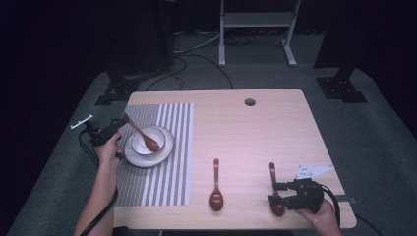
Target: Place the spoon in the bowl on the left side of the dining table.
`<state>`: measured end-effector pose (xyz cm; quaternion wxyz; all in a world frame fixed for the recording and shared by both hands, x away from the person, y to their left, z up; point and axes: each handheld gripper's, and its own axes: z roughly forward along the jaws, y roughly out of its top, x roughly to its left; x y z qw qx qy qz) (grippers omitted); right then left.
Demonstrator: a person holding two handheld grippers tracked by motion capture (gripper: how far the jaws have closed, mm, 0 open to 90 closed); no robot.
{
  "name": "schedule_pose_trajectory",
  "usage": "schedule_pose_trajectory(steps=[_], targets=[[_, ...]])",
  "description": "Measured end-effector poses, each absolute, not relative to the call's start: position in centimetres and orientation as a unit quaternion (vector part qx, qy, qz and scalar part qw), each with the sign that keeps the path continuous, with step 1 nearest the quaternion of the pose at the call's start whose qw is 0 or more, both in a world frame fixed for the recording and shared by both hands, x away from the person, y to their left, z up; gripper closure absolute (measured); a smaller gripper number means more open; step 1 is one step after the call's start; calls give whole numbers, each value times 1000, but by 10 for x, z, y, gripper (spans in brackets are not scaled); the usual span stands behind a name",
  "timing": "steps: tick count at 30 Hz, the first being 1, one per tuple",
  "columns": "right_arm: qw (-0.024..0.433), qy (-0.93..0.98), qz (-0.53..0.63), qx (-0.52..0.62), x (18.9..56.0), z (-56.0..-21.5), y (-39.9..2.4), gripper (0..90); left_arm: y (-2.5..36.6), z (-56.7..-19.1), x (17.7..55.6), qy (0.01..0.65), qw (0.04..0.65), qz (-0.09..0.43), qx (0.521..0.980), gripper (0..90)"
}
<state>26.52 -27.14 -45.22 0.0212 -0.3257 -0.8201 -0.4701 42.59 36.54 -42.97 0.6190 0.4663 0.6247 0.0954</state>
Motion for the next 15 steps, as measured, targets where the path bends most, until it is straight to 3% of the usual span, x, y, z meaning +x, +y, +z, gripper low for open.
schedule_pose_trajectory(steps=[15], targets=[[19, -819, -471, -327, 266, -451, -271, 389, 365, -434, 423, 630, 606, 87, 478, 731]])
